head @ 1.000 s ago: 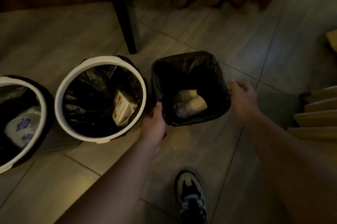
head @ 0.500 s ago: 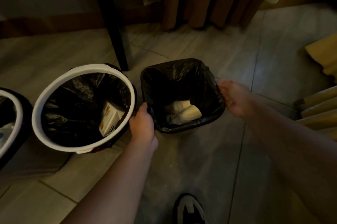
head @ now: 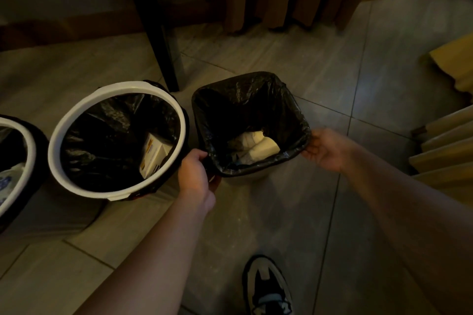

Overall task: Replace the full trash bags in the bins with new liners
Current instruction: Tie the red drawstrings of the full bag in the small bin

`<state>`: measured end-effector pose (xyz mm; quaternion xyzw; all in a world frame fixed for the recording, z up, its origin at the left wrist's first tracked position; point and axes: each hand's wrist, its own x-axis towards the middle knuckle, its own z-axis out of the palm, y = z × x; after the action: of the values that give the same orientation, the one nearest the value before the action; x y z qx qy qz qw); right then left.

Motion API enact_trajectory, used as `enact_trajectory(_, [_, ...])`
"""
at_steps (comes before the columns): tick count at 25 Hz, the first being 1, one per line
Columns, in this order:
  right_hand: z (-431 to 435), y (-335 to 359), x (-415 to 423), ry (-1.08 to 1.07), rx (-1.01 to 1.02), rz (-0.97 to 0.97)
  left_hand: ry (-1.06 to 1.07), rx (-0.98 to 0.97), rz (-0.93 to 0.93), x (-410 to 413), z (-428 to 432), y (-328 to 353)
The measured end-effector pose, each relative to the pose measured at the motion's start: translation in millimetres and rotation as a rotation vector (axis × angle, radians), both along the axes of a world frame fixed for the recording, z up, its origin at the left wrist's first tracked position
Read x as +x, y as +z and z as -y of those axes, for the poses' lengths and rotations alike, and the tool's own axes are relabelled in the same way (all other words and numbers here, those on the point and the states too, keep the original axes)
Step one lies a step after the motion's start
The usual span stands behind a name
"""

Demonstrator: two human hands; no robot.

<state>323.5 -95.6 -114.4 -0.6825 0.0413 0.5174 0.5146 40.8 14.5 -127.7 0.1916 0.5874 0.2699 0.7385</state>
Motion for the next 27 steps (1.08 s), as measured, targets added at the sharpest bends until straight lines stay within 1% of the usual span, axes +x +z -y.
enact_trajectory(4, [-1.8,-5.2,-4.0,-0.019,0.047,0.054,-0.013,0.025,-0.05,-1.5,2.6,-4.0])
enact_trajectory(6, [-5.8,-9.2,-6.6,-0.061,0.046,0.19,-0.013,0.041,-0.053,1.6,6.0,-1.1])
enact_trajectory(8, [-7.8,-12.8,-9.3,-0.143,0.022,0.336,-0.01,0.073,-0.007,2.4,12.4,3.0])
enact_trajectory(9, [-7.3,-13.8,-9.9,-0.181,0.024,0.356,-0.019,0.098,0.019,1.2,16.6,2.9])
enact_trajectory(10, [-6.2,-14.0,-10.6,-0.206,0.028,0.336,-0.039,0.126,0.038,-0.7,20.9,1.4])
enact_trajectory(13, [-0.1,-12.5,-14.4,-0.234,0.026,0.169,-0.1,0.161,0.09,-8.0,29.6,-2.1])
enact_trajectory(15, [0.5,-10.4,-17.5,-0.274,-0.009,0.147,-0.1,0.115,0.156,-11.6,30.0,-1.2])
enact_trajectory(16, [-0.6,-9.1,-18.4,-0.294,-0.037,0.174,-0.093,0.095,0.188,-12.5,29.1,0.2])
enact_trajectory(17, [-2.2,-7.7,-19.9,-0.297,-0.078,0.234,-0.091,0.09,0.203,-12.9,27.8,1.2])
enact_trajectory(18, [-3.3,-5.7,-20.9,-0.271,-0.131,0.333,-0.093,0.1,0.194,-13.1,26.4,1.9])
enact_trajectory(20, [-4.7,-2.2,-19.7,-0.16,-0.272,0.653,-0.107,0.139,0.121,-12.1,24.2,3.9])
enact_trajectory(22, [-4.4,2.7,-17.9,0.008,-0.393,0.971,-0.102,0.177,0.007,-9.9,22.6,5.1])
enact_trajectory(24, [-4.8,11.1,-20.9,0.175,-0.486,1.164,-0.077,0.224,-0.085,-6.9,23.8,8.0])
enact_trajectory(26, [-6.7,19.6,-27.9,0.344,-0.603,1.39,-0.1,0.301,-0.234,-3.0,25.6,12.7])
enact_trajectory(27, [-7.4,22.2,-31.4,0.425,-0.607,1.503,-0.136,0.341,-0.319,-1.5,25.2,15.5])
